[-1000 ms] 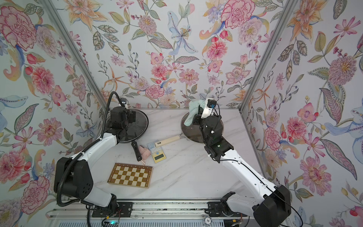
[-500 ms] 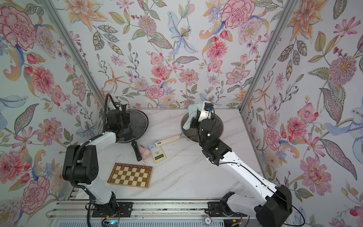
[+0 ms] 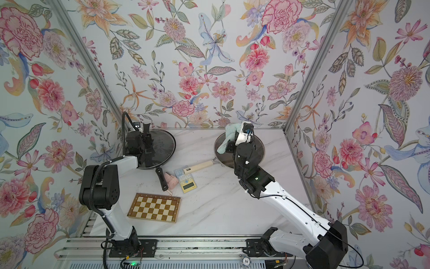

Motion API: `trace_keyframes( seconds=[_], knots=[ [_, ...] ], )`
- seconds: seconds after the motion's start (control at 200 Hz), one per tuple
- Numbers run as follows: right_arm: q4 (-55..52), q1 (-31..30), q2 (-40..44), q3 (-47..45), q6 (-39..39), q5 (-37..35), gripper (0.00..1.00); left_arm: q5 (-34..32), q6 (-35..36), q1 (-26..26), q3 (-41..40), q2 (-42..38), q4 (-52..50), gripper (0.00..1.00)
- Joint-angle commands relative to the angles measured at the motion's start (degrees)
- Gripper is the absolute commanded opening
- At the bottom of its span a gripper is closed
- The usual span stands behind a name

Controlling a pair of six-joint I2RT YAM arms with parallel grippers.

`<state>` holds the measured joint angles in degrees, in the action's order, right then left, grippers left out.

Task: Wipe the pot lid with a cloth
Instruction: Pick up the pot lid from the cooking pot.

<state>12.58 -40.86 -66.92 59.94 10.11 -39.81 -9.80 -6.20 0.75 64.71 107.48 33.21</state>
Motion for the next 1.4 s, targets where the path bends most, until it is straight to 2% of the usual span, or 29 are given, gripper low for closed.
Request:
trace_keyframes(
  seconds=[0.0,0.135,0.4,0.555,0.61,0.786,0.906,1.016,1.246,1.396],
  knots=[
    [-0.87,-0.62,-1.1,2.27,-1.31,-2.02,0.04,1.8,0.37,0.38,0.9,3.34,-1.39,0.73],
    [-1.15,-0.94,-1.7,2.57,-1.41,-2.58,0.05,1.61,1.3,-0.28,0.11,3.31,-1.16,0.71],
    [-0.8,-1.44,-0.95,1.02,-0.71,-4.6,0.05,1.18,3.79,-1.26,-5.16,-1.02,-1.63,0.75],
    [-0.32,-1.58,-0.62,0.02,-0.1,-5.19,0.06,0.2,4.35,-1.25,-7.46,-2.2,-1.56,0.83],
    [-0.57,-1.59,-0.61,0.09,-0.1,-5.14,0.06,-0.03,4.53,-1.28,-6.91,-1.44,-2.41,0.9],
    [-1.44,-1.83,-0.37,0.11,0.56,-5.4,0.06,-1.24,3.14,-1.16,-8.41,-0.58,-0.37,0.95],
    [-2.64,-2.03,0.03,0.08,1.21,-5.79,0.06,-1.46,2.43,-1.19,-6.72,1.68,0.44,0.93],
    [-3.18,-2.25,0.45,0.17,1.27,-6.31,0.06,-2.11,1.76,-1.2,-5.5,3.09,2.05,0.83],
    [-4.55,-3.18,1.36,0.0,1.33,-8.14,0.06,-3.1,0.7,-1.09,-5.37,4.54,4.47,0.44],
    [-4.58,-3.19,1.45,0.0,0.85,-8.35,0.06,-3.06,-0.22,-1.11,-7.11,1.42,5.46,0.26]
  ],
)
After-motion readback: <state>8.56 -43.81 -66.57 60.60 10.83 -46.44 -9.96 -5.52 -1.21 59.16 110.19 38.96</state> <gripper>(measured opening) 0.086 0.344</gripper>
